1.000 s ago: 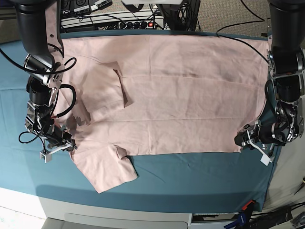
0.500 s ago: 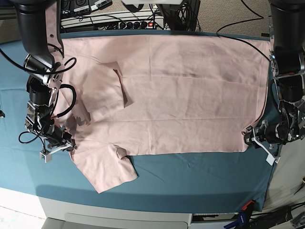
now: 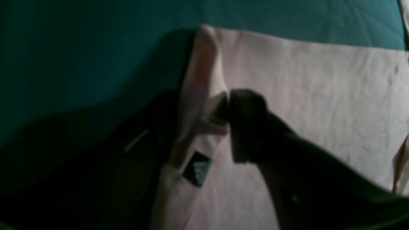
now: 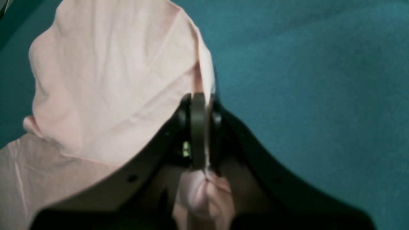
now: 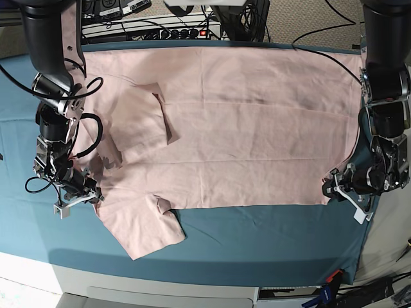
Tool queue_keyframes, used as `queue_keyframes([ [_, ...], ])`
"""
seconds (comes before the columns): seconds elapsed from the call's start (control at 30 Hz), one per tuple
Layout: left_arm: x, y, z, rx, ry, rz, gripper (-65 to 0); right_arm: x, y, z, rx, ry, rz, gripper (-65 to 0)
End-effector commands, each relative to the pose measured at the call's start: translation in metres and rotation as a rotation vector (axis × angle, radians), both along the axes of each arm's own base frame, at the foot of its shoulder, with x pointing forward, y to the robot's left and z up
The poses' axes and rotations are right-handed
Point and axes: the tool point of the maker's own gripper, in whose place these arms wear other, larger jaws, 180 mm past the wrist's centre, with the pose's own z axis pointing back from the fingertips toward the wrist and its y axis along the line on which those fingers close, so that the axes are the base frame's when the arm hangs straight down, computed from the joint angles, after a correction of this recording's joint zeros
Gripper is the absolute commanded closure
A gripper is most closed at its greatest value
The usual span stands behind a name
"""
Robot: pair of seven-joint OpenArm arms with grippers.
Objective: Fold the T-shirt properly
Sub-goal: 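Grasp the hem corners with both grippers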
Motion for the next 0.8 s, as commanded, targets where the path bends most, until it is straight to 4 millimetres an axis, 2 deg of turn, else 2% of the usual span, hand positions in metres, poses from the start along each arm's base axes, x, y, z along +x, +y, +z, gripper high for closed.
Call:
queue_keyframes([
  [0.0, 0.016, 0.004, 0.022, -0.002, -0.061, 0.008, -29.4, 0.006, -0.005, 0.011, -0.014, -0.008, 0.007, 0.0],
  [0.2, 0.016, 0.0, 0.018, 0.014, -0.054, -0.004, -27.9, 0.001, -0.006, 0.004, -0.016, -0.003, 0.001, 0.0],
  [0.23, 0.016, 0.0, 0.017, 0.021, -0.051, -0.004, -24.4, -0.001, -0.006, 0.002, -0.016, -0.002, 0.0, 0.0],
  [0.27, 0.016, 0.002, 0.016, 0.029, -0.048, 0.002, -17.5, -0.002, -0.006, 0.001, -0.017, -0.002, -0.001, 0.0],
  [0.33, 0.016, 0.004, 0.014, 0.035, -0.042, 0.016, 0.0, -0.004, -0.007, -0.001, -0.018, -0.001, -0.004, 0.0],
  [0.53, 0.016, 0.008, 0.016, 0.046, -0.046, 0.019, 0.0, -0.002, -0.011, 0.002, -0.024, -0.016, -0.012, 0.0],
  [0.77, 0.018, 0.033, 0.028, 0.085, -0.071, 0.046, 0.0, 0.002, -0.018, 0.012, -0.046, -0.043, -0.017, 0.0],
])
